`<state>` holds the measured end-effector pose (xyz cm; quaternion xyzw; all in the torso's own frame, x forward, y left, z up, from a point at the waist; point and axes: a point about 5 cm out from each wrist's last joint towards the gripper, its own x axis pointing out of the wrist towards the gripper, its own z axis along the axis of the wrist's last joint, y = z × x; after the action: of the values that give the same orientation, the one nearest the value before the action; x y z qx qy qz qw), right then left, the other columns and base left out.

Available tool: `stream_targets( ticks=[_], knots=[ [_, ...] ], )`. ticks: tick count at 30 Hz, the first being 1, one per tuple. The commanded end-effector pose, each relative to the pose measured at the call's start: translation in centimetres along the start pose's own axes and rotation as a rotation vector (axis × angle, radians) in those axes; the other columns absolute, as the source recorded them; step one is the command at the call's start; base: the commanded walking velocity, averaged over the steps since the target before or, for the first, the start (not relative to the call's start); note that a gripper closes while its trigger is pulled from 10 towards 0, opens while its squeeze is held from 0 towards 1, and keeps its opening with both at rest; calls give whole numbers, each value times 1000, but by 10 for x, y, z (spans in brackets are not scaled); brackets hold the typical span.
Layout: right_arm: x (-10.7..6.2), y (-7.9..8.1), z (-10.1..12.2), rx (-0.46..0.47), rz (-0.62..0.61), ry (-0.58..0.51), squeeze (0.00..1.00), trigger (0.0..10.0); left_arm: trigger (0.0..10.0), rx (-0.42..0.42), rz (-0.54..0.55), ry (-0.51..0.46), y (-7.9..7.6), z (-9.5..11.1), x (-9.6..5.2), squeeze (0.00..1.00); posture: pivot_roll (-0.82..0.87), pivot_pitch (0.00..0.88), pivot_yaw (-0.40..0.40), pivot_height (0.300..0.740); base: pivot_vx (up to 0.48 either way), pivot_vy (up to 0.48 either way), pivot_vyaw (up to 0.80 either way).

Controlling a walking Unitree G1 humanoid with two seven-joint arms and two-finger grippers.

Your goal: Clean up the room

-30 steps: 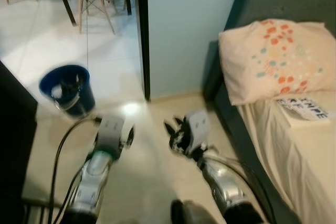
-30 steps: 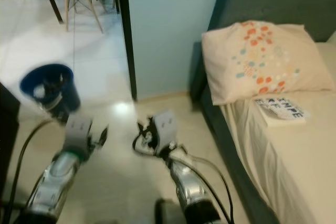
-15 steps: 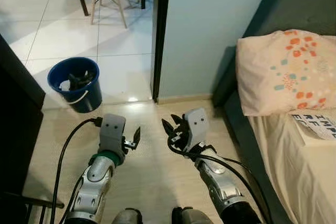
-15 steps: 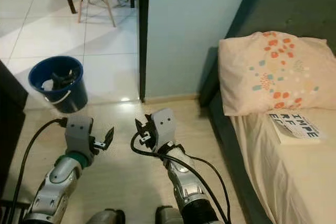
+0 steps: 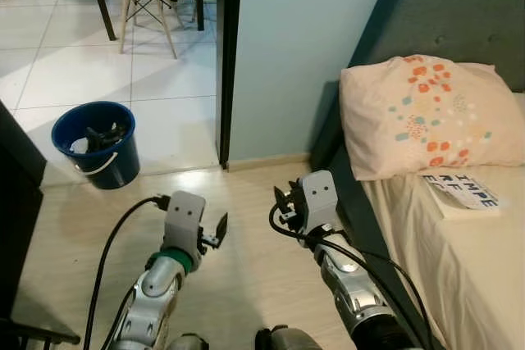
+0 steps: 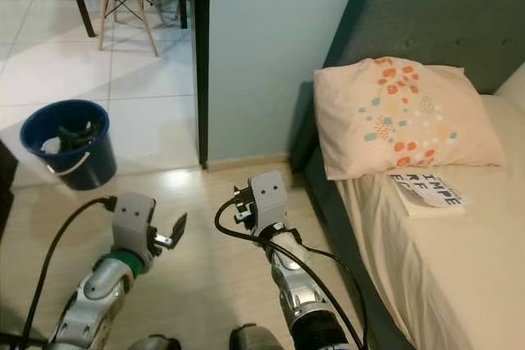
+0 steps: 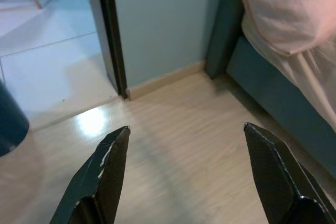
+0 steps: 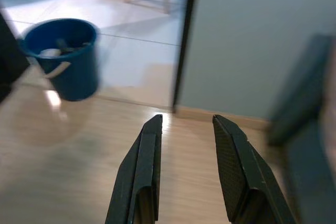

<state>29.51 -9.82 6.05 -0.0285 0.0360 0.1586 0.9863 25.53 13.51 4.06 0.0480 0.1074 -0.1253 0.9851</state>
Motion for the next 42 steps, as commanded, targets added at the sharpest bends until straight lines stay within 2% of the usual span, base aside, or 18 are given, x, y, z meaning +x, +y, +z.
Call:
stream_targets(
  ticks=[1,2,3,4,5,7,8,12,17,21,24,30,31,32,35,39,40,42],
  knots=[
    [-2,-7,-4,-5,-36,16,0,10000,10000,21,-14,22,-3,-8,-3,0,-100,0,-62,740,0,0,0],
    [-5,-20,-1,-9,-89,2,0,10000,10000,55,10,36,2,-15,-5,0,-118,0,-53,740,0,0,0],
    [-12,-56,3,-37,-188,-3,0,10000,10000,60,88,46,18,-19,-6,0,-129,0,-44,740,0,0,0],
    [-12,-56,3,-37,-188,-3,0,10000,10000,60,88,46,18,-19,-6,0,-129,0,-44,740,0,0,0],
    [-15,-68,5,-45,-218,-8,0,10000,10000,50,113,46,23,-18,-5,0,-134,0,-39,740,0,0,0],
    [-16,-74,7,-50,-232,-14,0,10000,10000,43,127,43,26,-16,-4,0,-134,0,-39,740,0,0,0],
    [-16,-77,7,-56,-241,-19,0,10000,10000,36,139,41,28,-15,-3,0,-155,0,-14,740,0,0,0],
    [-18,-77,4,-60,-254,-19,0,10000,10000,34,147,29,33,-13,0,0,-187,0,19,740,0,0,0],
    [-16,-74,2,-59,-261,-30,0,10000,10000,73,140,-22,38,-2,8,0,-210,0,47,740,0,0,0],
    [-9,-72,8,-44,-283,-46,0,10000,10000,120,160,-55,55,12,16,0,-192,0,66,740,0,0,0],
    [-7,-70,12,-31,-284,-63,0,10000,10000,137,161,-54,58,13,16,0,-190,0,57,740,0,0,0],
    [-8,-76,16,-16,-303,-79,0,10000,10000,133,164,-34,51,8,18,0,-174,0,79,740,0,0,0],
    [-8,-81,17,-5,-319,-83,0,10000,10000,137,138,-43,42,10,23,0,-153,0,88,740,0,0,0],
    [-8,-81,17,-5,-319,-83,0,10000,10000,137,138,-43,42,10,23,0,-153,0,88,740,0,0,0],
    [-6,-91,20,-34,-262,-80,0,10000,10000,116,84,-119,19,37,46,0,-125,0,72,740,0,0,0],
    [-3,-85,23,-39,-205,-76,0,10000,10000,112,111,-156,27,50,51,0,-109,0,44,740,0,0,0],
    [-1,-80,21,-43,-176,-68,0,10000,10000,105,153,-151,37,47,48,0,-87,0,34,740,0,0,0],
    [0,-78,21,-40,-170,-68,0,10000,10000,102,165,-146,39,45,46,0,-87,0,34,740,0,0,0]
  ],
)
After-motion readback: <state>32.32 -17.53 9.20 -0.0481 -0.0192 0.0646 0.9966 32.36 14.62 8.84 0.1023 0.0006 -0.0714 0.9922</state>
